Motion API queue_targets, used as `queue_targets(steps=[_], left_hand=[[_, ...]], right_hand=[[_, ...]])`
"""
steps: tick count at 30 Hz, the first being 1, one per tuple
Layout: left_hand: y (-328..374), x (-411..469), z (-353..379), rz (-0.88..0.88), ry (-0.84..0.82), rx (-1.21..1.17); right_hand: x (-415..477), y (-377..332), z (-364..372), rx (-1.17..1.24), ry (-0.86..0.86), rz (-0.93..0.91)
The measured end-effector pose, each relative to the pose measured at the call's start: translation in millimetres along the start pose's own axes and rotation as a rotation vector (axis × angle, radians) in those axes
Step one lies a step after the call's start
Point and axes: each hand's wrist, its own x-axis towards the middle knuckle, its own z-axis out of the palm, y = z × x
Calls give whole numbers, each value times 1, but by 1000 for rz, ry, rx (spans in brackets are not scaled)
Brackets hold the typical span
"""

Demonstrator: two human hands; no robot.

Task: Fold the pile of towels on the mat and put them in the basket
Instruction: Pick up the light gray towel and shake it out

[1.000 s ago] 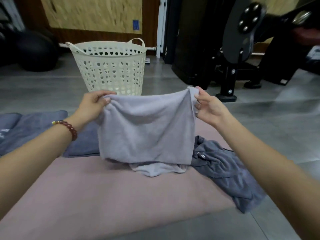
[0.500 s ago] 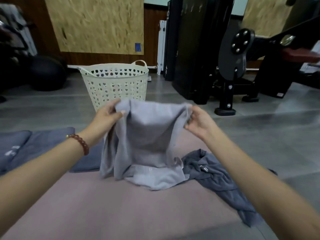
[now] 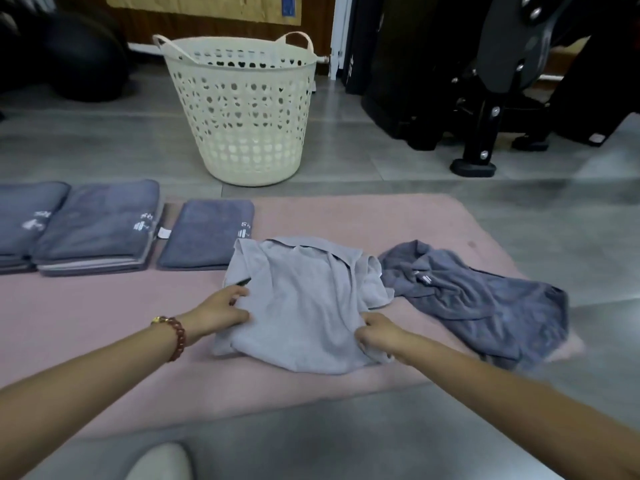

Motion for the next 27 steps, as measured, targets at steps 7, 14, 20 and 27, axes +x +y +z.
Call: queue_targets(steps=[7, 14, 20, 27], left_hand=[[38, -7, 10, 58, 111, -471], [61, -13, 44, 54, -147, -304], [56, -29, 12, 84, -253, -390], [68, -43, -38, 311, -384, -565]], right_hand=[[-27, -63, 27, 337, -50, -386], [-46, -65, 53, 89, -290, -412], [-19, -51, 19, 740, -10, 248], [-13, -66, 11, 839, -371, 357]])
